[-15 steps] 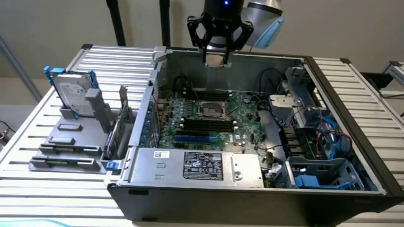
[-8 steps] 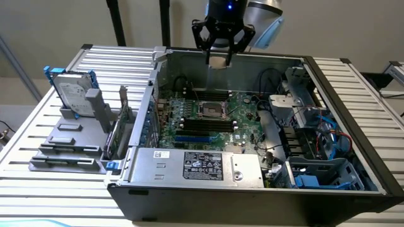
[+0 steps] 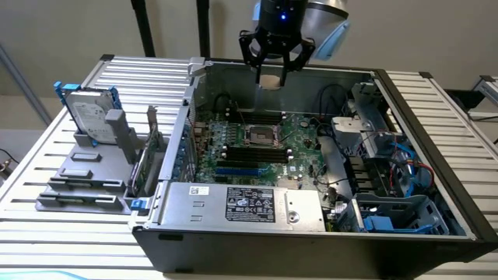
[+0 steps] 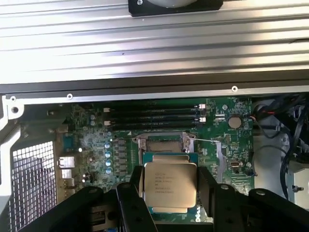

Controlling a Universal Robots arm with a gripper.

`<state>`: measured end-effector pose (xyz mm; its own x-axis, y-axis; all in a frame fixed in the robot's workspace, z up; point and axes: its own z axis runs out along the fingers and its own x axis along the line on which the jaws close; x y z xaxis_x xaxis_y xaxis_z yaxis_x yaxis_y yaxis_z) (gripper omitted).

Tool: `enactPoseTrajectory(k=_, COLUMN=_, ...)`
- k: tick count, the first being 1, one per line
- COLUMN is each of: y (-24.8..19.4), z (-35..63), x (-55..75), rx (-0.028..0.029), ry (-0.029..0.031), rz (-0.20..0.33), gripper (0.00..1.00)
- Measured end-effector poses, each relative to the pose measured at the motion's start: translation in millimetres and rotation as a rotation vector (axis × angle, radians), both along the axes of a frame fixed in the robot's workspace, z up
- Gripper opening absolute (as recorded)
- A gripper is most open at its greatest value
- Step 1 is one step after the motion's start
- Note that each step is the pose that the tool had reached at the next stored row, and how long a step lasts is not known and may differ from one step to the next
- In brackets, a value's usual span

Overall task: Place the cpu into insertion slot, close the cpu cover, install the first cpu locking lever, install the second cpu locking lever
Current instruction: 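Place the cpu into insertion slot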

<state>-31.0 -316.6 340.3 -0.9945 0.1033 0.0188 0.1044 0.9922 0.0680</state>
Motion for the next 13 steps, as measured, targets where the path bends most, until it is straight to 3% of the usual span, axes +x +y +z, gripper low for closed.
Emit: enactPoseTrajectory(k=13, y=0.0, z=-18.6, x=0.0, rx=-0.0001, ry=0.0000, rz=-0.237, gripper=0.54)
